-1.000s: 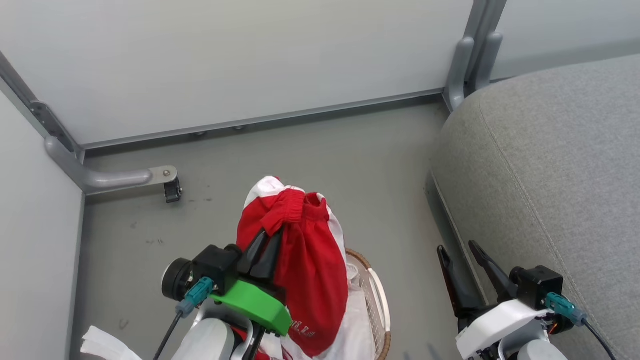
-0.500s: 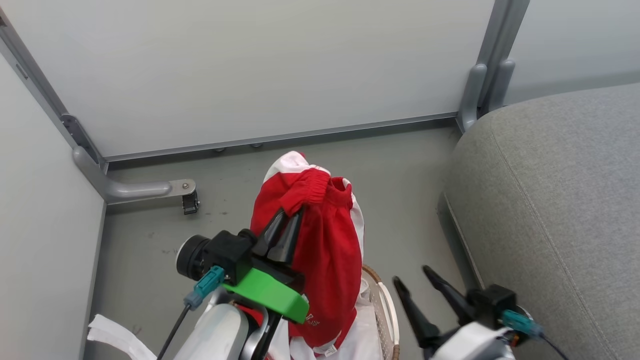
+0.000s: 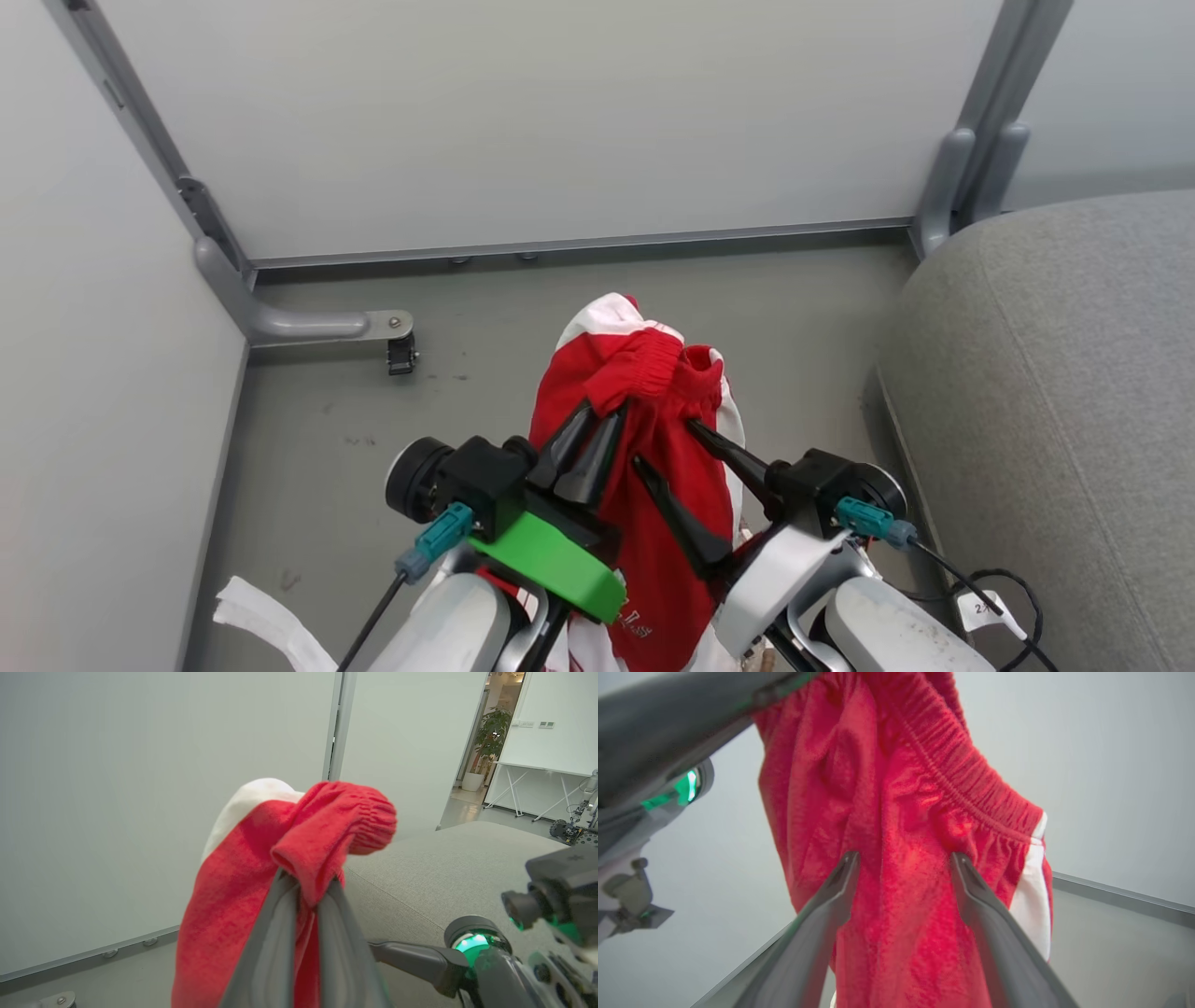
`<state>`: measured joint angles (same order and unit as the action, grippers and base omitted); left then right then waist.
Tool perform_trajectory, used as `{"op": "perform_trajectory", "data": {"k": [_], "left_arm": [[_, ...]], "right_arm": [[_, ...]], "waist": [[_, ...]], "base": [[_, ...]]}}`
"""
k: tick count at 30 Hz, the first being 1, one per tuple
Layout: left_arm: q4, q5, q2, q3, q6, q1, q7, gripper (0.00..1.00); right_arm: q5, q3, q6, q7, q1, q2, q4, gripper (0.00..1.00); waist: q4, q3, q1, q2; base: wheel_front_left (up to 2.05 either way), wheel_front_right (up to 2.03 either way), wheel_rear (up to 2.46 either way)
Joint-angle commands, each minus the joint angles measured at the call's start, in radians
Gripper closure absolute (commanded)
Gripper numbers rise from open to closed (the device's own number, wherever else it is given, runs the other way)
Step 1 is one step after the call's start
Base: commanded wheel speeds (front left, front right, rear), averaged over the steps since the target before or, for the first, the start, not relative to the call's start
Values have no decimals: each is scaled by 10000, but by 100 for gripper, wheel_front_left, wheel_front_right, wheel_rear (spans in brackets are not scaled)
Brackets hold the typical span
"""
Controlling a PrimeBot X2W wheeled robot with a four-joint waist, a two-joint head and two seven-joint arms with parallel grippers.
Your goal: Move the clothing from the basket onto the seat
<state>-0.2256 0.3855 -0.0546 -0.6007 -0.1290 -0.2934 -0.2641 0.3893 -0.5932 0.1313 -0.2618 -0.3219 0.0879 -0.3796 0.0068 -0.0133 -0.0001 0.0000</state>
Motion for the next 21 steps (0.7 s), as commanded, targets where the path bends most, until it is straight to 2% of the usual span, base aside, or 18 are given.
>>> {"op": "perform_trajectory", "data": {"k": [1,7,8,10,11,20,21], "left_arm": [[-10,106,15,-56,-29,-136,-4,100],[31,276,38,-414,-29,-178,-4,100],[41,310,40,-497,-29,-186,-4,100],[79,493,42,-672,-29,-197,-4,100],[85,558,39,-724,-29,-210,-4,100],[-8,1062,42,-975,-29,-67,-4,100],[-90,1117,43,-1022,-29,-51,-2,3]], "right_arm": [[-152,130,-10,-45,-42,-37,-124,0],[-786,404,-10,-45,-150,-277,-648,0],[-844,436,-10,-45,-158,-295,-730,4],[-827,379,-10,-45,-175,-330,-917,60],[-864,338,-10,-45,-228,-340,-970,100],[-321,337,-10,-45,-101,-353,-829,100],[-331,390,-10,-45,-42,-350,-747,100]], "waist": [[200,-24,1,0],[433,8,1,0],[470,16,1,0],[524,15,1,0],[548,10,1,0],[610,35,1,0],[546,39,1,0]], "base": [[0,0,0],[0,0,0],[0,0,0],[0,0,0],[0,0,0],[0,0,0],[0,0,0]]}}
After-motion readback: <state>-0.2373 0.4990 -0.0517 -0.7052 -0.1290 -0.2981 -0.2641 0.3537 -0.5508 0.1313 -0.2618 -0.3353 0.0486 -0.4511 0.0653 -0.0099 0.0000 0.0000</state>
